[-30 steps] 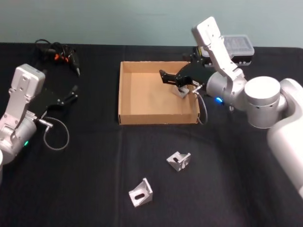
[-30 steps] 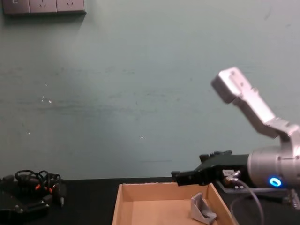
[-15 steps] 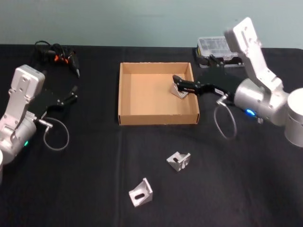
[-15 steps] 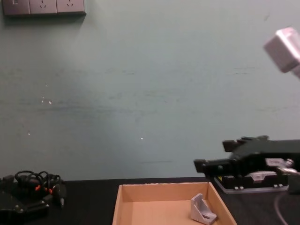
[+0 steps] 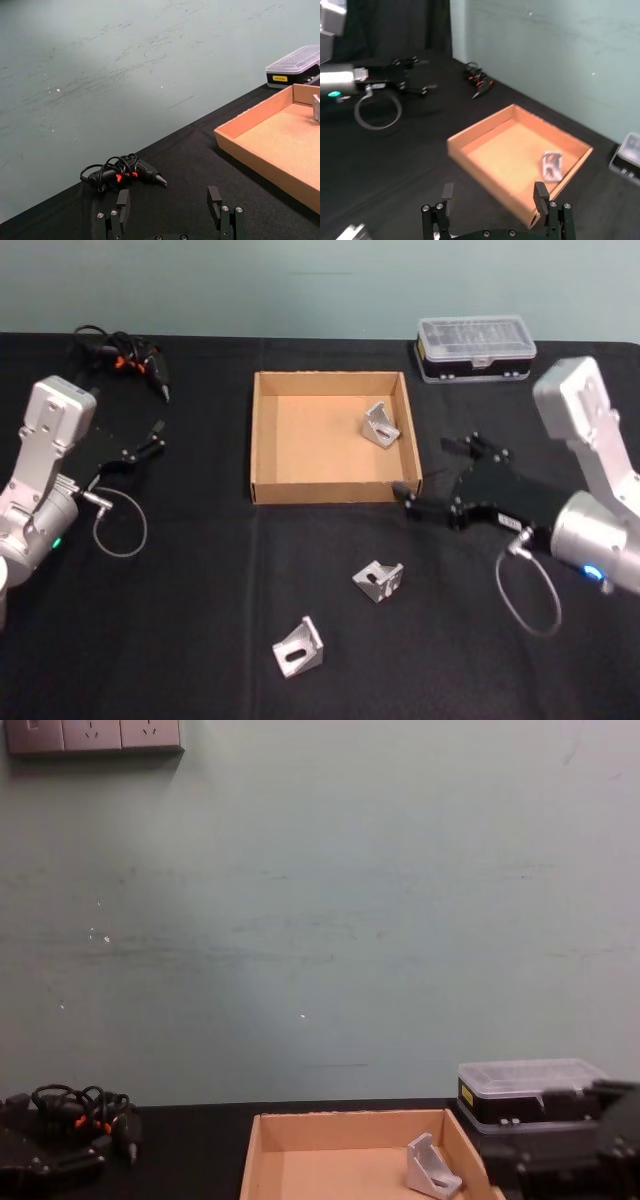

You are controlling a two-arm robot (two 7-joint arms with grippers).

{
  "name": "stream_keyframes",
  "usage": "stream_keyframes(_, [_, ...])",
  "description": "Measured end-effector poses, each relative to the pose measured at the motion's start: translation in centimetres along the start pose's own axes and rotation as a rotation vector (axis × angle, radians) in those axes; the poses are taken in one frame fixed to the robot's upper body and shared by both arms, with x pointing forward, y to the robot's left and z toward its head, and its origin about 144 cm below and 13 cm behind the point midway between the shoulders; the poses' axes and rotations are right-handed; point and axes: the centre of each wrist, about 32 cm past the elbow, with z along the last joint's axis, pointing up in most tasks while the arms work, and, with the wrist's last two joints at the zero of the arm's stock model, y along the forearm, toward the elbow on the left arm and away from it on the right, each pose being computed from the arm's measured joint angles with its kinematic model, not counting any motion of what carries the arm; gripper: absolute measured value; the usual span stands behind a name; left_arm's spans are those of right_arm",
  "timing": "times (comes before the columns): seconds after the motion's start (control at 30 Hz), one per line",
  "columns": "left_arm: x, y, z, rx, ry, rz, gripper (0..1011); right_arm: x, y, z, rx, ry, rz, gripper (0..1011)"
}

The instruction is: Use one hand to pick up the angle iron from the table and place it into the box.

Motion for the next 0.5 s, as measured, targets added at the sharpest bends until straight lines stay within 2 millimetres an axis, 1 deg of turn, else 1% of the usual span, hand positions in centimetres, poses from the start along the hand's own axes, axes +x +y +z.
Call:
stream_keyframes(0.1, [0.0, 0.0, 0.0, 0.000, 0.000, 0.000, 1011, -0.8, -1.1, -0.1, -0.021, 0.013, 0.022, 1000])
stream_keyframes(0.2, [0.0, 0.0, 0.0, 0.000, 0.000, 0.000, 1011, -1.4, -1.8, -0.4, -0.039, 0.024, 0.040, 1000])
stream_keyframes(0.27, [0.0, 0.0, 0.0, 0.000, 0.000, 0.000, 1011, -2.2, -2.3, -0.9, -0.063, 0.037, 0.061, 1000])
stream_keyframes(0.5, [0.0, 0.0, 0.0, 0.000, 0.000, 0.000, 1011, -3.9, -2.5, -2.2, -0.121, 0.069, 0.103, 1000])
